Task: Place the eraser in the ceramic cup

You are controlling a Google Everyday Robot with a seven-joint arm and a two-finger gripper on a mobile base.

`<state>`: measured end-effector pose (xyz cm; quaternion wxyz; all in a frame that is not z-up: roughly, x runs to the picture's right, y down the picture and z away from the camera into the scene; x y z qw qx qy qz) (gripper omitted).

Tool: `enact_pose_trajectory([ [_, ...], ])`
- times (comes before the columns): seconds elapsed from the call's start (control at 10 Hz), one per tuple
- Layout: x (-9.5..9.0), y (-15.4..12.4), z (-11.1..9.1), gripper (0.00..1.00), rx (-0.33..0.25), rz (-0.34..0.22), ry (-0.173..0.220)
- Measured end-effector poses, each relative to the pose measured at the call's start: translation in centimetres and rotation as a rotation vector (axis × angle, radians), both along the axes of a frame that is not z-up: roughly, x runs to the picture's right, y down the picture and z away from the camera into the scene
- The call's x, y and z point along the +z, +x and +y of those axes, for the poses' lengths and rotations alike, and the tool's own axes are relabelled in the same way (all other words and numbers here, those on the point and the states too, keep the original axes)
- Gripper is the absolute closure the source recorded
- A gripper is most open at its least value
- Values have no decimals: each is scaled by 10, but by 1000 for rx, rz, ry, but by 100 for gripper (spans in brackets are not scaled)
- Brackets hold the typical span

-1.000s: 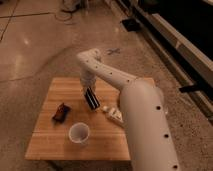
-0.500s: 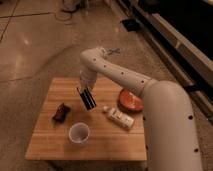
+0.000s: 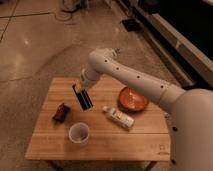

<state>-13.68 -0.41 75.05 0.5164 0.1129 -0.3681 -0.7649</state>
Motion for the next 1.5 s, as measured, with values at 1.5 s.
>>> enact_pose_trajectory([
  [1.5, -61, 2, -4, 100, 57, -210, 98],
])
